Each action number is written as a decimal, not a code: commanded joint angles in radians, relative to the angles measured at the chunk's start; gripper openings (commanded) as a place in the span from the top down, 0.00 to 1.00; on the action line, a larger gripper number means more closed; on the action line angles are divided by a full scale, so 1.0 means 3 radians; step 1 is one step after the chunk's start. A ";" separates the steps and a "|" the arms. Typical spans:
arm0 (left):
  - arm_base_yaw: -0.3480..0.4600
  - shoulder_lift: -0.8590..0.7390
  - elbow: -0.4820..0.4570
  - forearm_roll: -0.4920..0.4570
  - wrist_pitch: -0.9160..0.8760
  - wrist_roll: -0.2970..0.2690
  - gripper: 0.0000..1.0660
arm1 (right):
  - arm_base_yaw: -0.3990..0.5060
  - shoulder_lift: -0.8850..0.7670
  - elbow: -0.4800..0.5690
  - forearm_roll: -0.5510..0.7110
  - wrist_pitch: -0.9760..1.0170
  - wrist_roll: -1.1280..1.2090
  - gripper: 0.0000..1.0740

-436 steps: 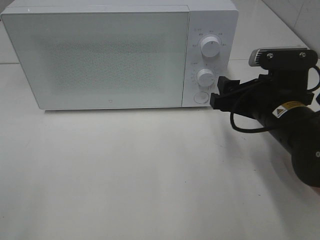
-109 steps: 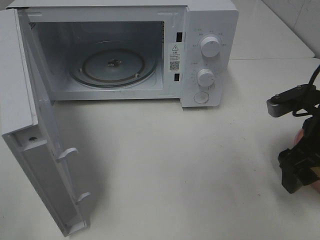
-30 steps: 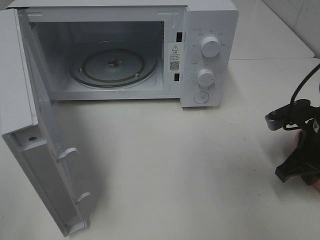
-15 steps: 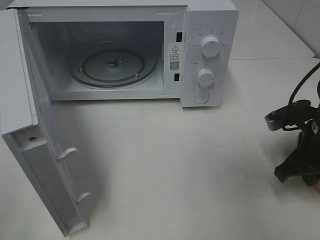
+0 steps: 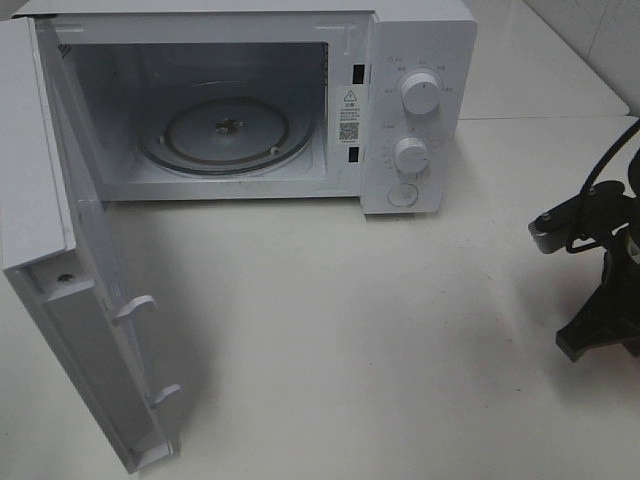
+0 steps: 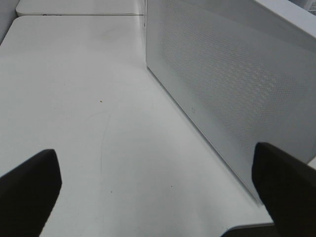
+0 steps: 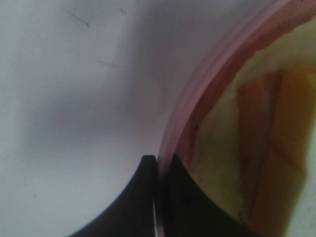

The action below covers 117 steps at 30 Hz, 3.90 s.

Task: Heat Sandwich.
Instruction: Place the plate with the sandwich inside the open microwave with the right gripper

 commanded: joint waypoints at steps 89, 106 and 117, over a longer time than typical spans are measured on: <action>-0.0013 -0.0050 0.0007 -0.0027 0.0000 -0.0003 0.08 | 0.1920 -0.0937 0.0003 0.0840 0.0117 -0.4730 1.00; -0.0013 -0.0050 0.0007 -0.0027 0.0000 -0.0003 0.08 | 0.1150 -0.0937 -0.0077 0.1503 0.0040 -0.6333 1.00; -0.0013 -0.0050 0.0007 -0.0027 0.0000 -0.0003 0.08 | 0.1150 -0.0777 -0.0393 0.1707 0.0097 -0.6347 1.00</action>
